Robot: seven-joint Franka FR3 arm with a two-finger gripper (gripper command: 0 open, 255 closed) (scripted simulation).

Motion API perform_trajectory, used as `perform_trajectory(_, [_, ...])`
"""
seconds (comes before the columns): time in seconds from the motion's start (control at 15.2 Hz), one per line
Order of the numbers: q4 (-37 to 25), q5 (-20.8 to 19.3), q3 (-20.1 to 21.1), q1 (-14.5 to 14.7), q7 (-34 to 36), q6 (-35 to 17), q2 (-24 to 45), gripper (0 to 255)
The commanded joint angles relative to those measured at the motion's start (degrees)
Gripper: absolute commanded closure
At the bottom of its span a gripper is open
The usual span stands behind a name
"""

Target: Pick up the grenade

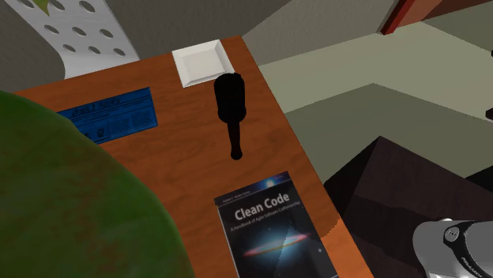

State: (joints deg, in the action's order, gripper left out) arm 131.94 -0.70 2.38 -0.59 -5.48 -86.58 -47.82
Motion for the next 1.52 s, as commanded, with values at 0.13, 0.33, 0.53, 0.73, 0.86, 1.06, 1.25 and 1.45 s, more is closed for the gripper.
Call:
perform_trajectory(0.13, [-1.22,0.43,0.7,0.14,0.63,-2.73,3.97,0])
perform_trajectory(0.33, [-3.61,0.92,1.74,0.29,1.56,-6.43,10.11,0])
perform_trajectory(0.53, [-6.68,1.18,2.78,0.39,2.49,-9.62,16.39,0])
perform_trajectory(0.73, [-10.41,1.19,3.77,0.48,3.45,-12.26,22.8,0])
perform_trajectory(0.86, [-13.26,1.06,4.42,0.54,4.12,-13.7,27.12,0])
perform_trajectory(1.06, [-18.11,0.63,5.33,0.68,5.16,-15.35,33.68,0])
perform_trajectory(1.25, [-23.68,-0.06,6.17,0.92,6.24,-16.37,40.36,0])
perform_trajectory(1.45, [-30.05,-0.99,6.86,1.33,7.33,-16.73,47.2,0])
